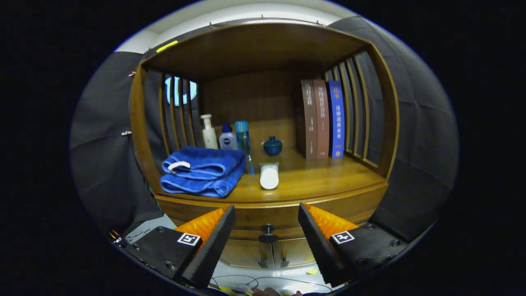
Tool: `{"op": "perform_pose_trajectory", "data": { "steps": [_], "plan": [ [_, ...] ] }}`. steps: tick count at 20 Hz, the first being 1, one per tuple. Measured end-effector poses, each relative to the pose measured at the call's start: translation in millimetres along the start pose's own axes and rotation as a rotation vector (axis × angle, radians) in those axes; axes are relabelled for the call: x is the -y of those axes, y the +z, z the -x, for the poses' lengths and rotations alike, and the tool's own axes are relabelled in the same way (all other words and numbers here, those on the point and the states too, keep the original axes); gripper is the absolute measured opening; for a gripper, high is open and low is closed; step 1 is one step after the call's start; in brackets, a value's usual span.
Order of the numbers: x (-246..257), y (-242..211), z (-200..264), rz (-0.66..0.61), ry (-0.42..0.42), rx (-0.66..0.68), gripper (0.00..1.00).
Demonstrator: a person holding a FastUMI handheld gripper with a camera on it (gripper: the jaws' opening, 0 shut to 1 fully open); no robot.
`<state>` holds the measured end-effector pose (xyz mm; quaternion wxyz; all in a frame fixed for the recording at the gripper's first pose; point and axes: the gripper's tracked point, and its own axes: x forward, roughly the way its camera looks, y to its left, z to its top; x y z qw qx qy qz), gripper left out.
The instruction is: Pull open the drawer, take out the items inside it, and place them on the countertop above the cabinet.
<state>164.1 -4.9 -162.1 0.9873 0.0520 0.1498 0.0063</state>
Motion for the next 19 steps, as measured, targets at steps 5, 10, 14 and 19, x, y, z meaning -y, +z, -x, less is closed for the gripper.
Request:
{"op": "perform_pose_trajectory", "data": {
  "steps": [5, 10, 14, 19],
  "plan": [
    [-3.4, 56.3, 55.3, 0.029, 0.011, 0.107, 0.99],
    [-14.4, 98.2, 104.6, 0.076, 0.034, 0.189, 0.99],
    [-19.8, 116.7, 139.2, 0.078, 0.034, 0.226, 0.99],
    [-21.2, 127.9, 165.7, 0.077, 0.034, 0.278, 0.99]
  ]
}}
